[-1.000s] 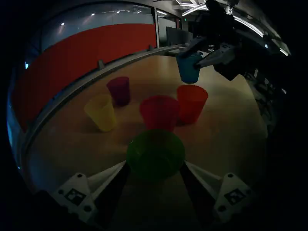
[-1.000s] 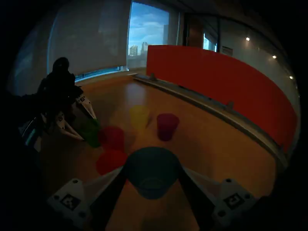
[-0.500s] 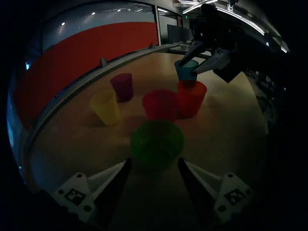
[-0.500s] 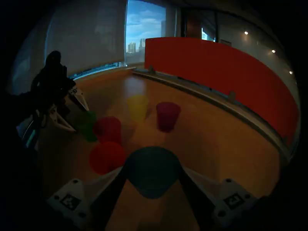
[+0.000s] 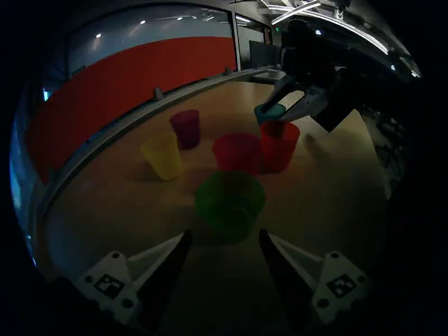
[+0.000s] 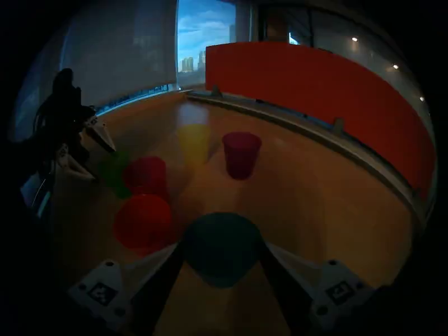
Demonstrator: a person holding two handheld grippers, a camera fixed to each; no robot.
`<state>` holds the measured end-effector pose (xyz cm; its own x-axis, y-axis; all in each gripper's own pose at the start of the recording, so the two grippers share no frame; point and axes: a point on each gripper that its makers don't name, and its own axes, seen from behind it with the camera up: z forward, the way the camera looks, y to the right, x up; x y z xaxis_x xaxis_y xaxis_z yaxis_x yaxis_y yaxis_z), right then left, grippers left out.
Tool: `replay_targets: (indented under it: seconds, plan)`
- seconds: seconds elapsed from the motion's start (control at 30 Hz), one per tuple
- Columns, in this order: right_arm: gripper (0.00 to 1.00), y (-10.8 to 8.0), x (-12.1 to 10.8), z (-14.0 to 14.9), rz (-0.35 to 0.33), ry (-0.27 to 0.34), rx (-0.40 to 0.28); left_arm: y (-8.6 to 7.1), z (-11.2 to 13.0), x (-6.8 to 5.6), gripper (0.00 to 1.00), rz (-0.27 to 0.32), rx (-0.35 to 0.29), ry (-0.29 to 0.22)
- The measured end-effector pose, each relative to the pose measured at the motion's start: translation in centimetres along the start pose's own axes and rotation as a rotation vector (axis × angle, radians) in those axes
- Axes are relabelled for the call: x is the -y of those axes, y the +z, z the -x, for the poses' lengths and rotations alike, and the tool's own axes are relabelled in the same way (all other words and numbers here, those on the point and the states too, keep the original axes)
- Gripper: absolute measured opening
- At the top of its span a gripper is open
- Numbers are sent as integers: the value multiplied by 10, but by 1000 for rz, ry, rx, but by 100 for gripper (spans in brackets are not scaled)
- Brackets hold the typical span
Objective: Pour water
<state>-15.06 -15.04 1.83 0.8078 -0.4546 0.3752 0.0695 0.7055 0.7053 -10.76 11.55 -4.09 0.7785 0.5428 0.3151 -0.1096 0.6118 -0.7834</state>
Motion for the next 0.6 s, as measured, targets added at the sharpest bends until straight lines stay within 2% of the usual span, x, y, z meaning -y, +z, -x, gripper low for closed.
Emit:
replay_targets:
  seconds: [0.3,0.6]
  plan:
    - [94,-3,-2,8,9,-1,0,-8,-2,0,89,-12,-20,-16]
    - [96,-5,-5,16,30,-2,11,-10,-1,0,89,-16,-20,-23]
